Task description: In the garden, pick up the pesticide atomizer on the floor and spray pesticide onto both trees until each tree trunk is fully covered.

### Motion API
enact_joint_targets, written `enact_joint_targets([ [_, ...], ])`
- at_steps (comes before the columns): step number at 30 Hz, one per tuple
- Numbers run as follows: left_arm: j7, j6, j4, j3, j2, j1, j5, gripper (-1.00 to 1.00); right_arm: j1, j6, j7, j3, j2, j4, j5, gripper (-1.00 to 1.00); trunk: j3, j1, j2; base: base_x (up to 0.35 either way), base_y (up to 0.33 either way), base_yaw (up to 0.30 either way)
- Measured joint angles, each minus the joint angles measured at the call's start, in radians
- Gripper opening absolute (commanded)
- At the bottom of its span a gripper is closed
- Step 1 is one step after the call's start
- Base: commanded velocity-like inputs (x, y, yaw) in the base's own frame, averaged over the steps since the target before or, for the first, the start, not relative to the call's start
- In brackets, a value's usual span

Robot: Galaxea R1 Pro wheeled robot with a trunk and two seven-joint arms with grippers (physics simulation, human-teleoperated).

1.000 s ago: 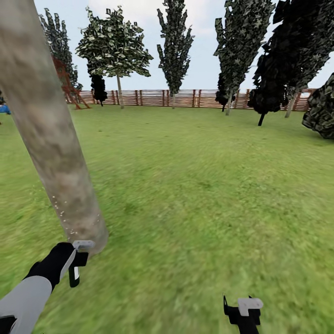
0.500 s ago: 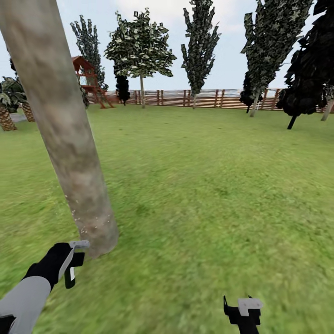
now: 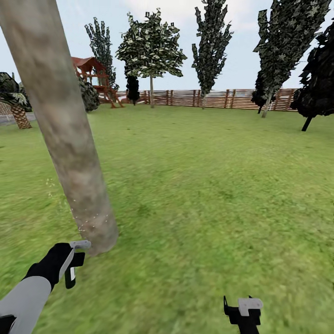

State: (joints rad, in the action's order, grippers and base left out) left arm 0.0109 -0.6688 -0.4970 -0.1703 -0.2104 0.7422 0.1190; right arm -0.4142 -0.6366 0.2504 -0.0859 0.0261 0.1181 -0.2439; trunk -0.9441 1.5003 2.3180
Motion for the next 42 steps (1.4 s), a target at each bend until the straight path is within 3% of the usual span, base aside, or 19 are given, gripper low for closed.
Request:
enact_joint_targets([
  [16,0.000,0.000,0.000,-0.002,-0.001,0.000,0.002,-1.00,0.000,0.000,0.000,0.001,-0.003,0.000,0.000,1.00,0.000,0.000,0.000,0.057,-0.272,0.190],
  [31,0.000,0.000,0.000,-0.002,-0.001,-0.001,0.002,-1.00,0.000,0.000,0.000,0.000,-0.003,0.000,0.000,1.00,0.000,0.000,0.000,0.149,-0.262,0.026],
  [42,0.000,0.000,0.000,-0.003,-0.001,0.000,0.001,-1.00,0.000,0.000,0.000,0.001,-0.003,0.000,0.000,1.00,0.000,0.000,0.000,0.030,-0.271,0.267],
])
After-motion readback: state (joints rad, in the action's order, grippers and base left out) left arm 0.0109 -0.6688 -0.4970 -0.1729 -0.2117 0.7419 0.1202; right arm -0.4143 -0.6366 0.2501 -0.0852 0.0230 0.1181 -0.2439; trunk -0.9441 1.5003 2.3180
